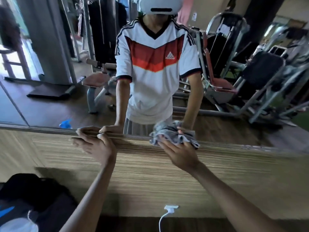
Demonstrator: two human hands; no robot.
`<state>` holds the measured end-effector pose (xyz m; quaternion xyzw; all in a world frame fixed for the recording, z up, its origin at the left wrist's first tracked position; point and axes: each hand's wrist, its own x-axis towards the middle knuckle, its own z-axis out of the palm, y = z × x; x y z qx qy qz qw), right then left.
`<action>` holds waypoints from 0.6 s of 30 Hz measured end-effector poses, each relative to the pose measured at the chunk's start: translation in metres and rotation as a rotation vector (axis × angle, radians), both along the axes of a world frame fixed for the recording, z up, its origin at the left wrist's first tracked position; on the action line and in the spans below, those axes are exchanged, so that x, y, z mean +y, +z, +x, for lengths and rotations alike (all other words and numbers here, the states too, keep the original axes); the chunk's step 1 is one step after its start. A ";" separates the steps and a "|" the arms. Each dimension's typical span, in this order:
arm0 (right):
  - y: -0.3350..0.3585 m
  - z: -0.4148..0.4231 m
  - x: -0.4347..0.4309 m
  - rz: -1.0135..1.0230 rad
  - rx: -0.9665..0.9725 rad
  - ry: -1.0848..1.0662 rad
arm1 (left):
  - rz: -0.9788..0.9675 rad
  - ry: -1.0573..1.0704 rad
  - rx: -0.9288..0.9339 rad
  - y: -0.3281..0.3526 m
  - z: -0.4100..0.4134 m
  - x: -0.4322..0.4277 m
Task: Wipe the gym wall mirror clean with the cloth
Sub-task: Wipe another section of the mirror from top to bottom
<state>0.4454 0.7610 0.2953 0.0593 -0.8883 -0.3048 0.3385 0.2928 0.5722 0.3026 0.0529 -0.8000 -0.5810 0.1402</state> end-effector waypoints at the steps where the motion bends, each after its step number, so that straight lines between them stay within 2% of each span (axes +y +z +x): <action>1: -0.005 -0.013 -0.010 0.011 0.006 -0.023 | 0.022 0.015 0.003 -0.013 -0.011 0.001; 5: -0.020 -0.045 -0.024 -0.035 -0.111 0.083 | 0.089 -0.083 -0.043 -0.025 0.006 0.024; 8: -0.018 -0.025 0.016 -0.025 -0.066 0.123 | 0.085 -0.034 -0.017 -0.032 0.007 0.036; 12: -0.016 0.033 0.082 0.008 -0.061 0.095 | 0.123 -0.074 0.024 -0.022 0.049 0.082; 18: -0.003 0.175 0.204 0.037 0.023 -0.002 | 0.085 -0.203 0.082 -0.028 0.126 0.163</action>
